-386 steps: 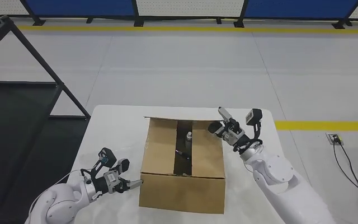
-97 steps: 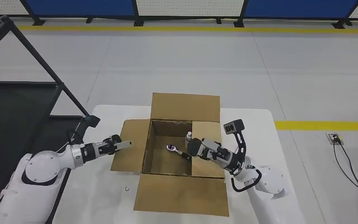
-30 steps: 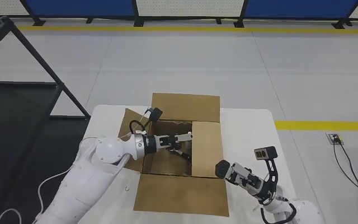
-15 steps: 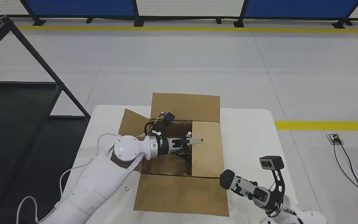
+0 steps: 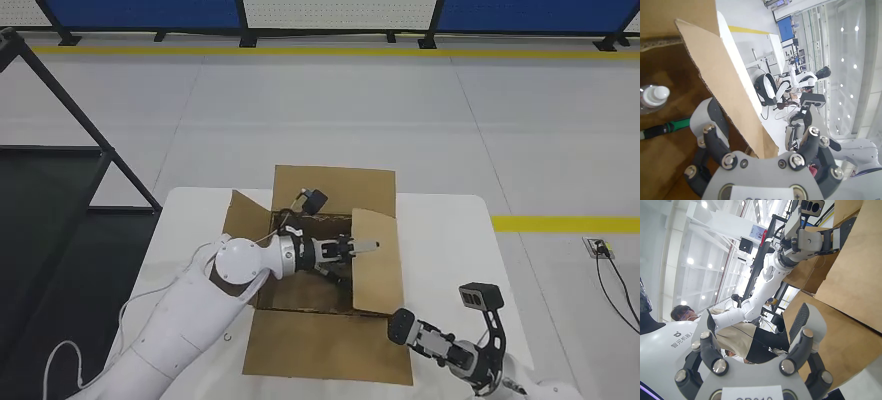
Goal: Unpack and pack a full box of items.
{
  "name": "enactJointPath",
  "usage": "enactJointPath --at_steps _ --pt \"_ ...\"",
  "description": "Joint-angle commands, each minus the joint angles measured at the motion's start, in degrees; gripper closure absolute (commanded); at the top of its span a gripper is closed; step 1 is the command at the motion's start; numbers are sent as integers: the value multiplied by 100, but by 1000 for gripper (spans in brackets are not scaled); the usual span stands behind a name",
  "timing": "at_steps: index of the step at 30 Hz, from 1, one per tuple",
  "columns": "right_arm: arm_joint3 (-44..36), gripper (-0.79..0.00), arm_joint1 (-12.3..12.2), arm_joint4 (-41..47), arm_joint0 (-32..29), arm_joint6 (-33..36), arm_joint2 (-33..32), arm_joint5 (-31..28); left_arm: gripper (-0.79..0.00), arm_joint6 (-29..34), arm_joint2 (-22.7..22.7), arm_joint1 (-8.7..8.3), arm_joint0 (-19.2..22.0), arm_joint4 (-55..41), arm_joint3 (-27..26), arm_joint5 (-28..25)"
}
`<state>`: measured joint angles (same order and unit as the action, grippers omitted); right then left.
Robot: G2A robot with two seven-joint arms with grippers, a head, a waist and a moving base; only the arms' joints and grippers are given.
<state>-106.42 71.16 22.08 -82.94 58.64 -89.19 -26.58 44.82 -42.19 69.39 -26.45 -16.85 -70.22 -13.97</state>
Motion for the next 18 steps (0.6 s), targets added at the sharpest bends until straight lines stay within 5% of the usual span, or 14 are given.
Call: enactJointPath --at_steps 1,9,18 --pt "-83 -785 -11 -2 -48 -29 -9 -68 -785 -19 -73 -2 -22 -2 -206 15" --pt "-502 -785 -46 18 -440 -363 -159 -568 -785 -193 -232 52 15 45 -770 192" --pt "-1193 -785 -51 -562 -810 -1104 -192 -820 -785 -494 152 346 278 -1 -630 218"
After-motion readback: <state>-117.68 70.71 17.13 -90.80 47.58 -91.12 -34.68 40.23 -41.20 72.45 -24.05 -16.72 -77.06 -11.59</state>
